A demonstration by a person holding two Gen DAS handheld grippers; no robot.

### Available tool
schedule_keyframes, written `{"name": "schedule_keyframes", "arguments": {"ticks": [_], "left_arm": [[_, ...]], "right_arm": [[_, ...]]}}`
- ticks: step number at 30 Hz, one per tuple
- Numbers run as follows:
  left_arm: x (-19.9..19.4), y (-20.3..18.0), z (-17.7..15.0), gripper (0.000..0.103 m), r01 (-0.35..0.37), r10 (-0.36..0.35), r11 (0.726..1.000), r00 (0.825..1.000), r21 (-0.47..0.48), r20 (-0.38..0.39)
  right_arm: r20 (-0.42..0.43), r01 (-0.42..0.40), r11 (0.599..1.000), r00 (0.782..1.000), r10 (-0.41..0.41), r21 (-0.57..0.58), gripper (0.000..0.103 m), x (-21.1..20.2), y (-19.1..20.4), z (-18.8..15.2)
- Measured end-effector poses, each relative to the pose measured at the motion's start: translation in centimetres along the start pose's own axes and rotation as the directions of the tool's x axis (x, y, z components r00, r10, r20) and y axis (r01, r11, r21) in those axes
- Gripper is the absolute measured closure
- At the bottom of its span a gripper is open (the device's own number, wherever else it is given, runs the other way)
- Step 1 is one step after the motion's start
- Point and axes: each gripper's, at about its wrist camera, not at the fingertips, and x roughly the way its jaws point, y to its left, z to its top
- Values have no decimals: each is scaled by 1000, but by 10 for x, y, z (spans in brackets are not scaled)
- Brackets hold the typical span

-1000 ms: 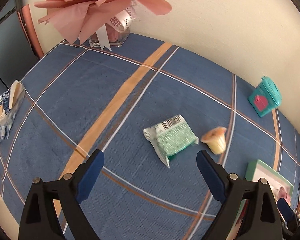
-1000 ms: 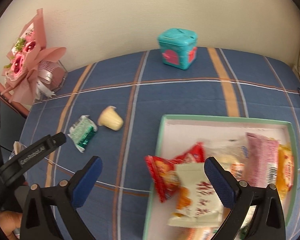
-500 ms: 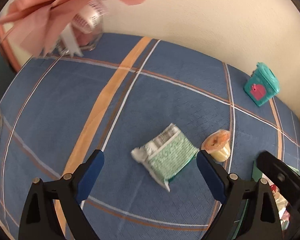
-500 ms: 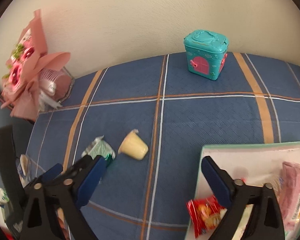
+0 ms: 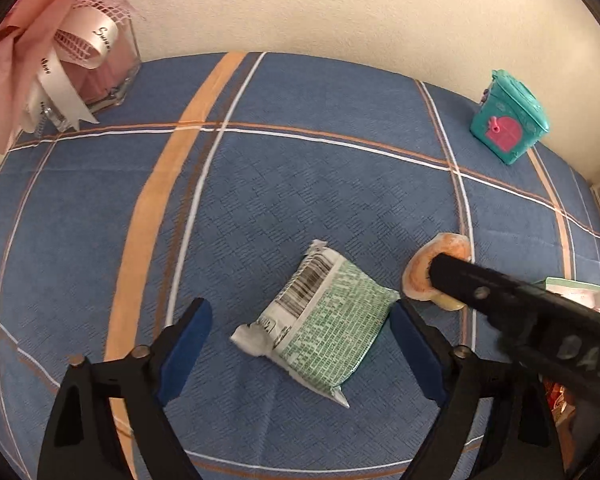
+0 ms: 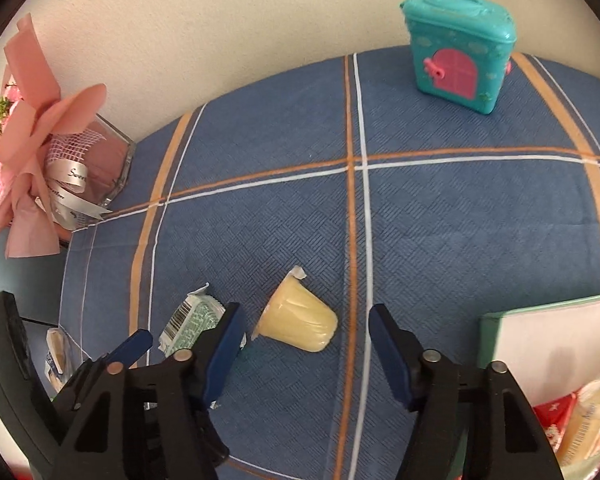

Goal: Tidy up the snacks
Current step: 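Close the left tool on the green packet while the right tool grasps the pudding cup, then carry the green packet and pudding cup over the white tray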

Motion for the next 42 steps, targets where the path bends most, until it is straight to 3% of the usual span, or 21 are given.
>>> {"name": "schedule_keyframes", "arguments": {"ticks": [6, 11, 16, 28, 42], "left_arm": [[8, -12, -1, 33, 13, -12, 999, 1000, 30, -14], [10, -6, 0, 51, 1, -1, 1000, 1000, -20, -7], [8, 0, -4, 51, 4, -4, 997, 1000, -76, 1], [-1, 7, -14, 51, -25, 24, 981, 1000, -193, -9], [-58, -13, -42, 51, -11, 17, 962, 1000, -274, 21]], "right_arm": [[-16, -5, 1000, 1000, 5, -3, 51, 12, 5, 0], [-12, -11, 1000, 1000, 11, -5, 57, 12, 4, 0], [-3, -20, 1000, 1000, 19, -8, 63, 4, -2, -3], [-12, 6, 998, 1000, -7, -58, 63, -10, -4, -18], [47, 8, 996, 999, -4, -90, 64, -95, -15, -74]]}}
